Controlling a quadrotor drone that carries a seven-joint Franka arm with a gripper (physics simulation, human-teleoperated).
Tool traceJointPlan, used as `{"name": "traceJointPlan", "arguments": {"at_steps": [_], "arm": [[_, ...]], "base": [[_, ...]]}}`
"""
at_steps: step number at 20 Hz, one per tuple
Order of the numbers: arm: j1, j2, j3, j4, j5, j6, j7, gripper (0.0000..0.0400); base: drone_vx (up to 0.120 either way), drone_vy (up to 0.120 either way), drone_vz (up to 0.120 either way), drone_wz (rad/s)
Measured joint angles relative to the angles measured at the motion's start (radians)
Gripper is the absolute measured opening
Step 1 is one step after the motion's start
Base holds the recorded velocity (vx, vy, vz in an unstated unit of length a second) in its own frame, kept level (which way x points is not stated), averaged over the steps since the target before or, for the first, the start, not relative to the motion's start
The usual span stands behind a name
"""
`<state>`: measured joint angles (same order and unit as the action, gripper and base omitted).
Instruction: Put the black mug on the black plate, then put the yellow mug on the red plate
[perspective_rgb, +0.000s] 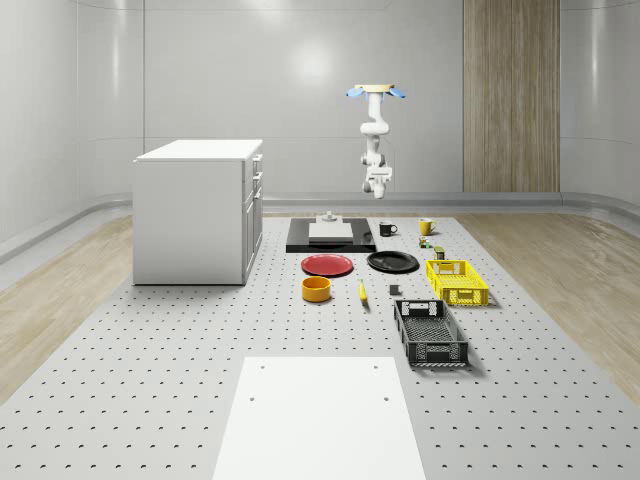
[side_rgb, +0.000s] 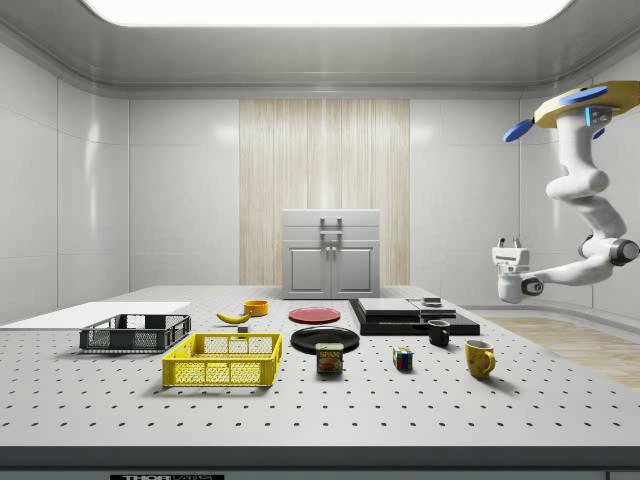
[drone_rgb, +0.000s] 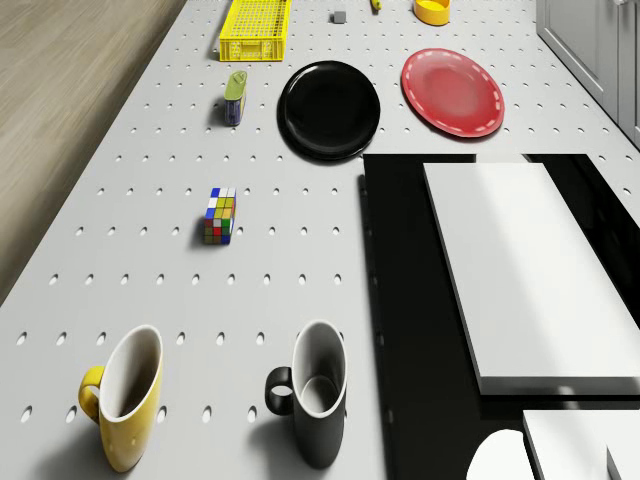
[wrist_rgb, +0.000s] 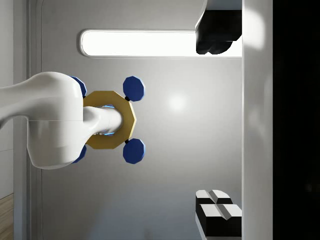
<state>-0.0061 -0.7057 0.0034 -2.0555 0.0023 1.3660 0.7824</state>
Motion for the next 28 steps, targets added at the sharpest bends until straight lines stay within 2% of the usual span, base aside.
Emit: {"name": "traceJointPlan", "arguments": {"at_steps": [4, 10, 28], "arm": [[-0.001, 0.003, 0.000, 0.010, 0.000, -0.004, 0.000, 0.0400], [-0.001, 0.002, 0.001, 0.013, 0.000, -0.003, -0.001, 0.0400], [-0.004, -0.006, 0.006, 0.005, -0.005, 0.010, -0.001, 0.0400]], "base": [[0.120, 0.000, 0.000, 0.000], [0.120, -0.107, 0.000, 0.000], [0.113, 0.000, 0.000, 0.000]]}}
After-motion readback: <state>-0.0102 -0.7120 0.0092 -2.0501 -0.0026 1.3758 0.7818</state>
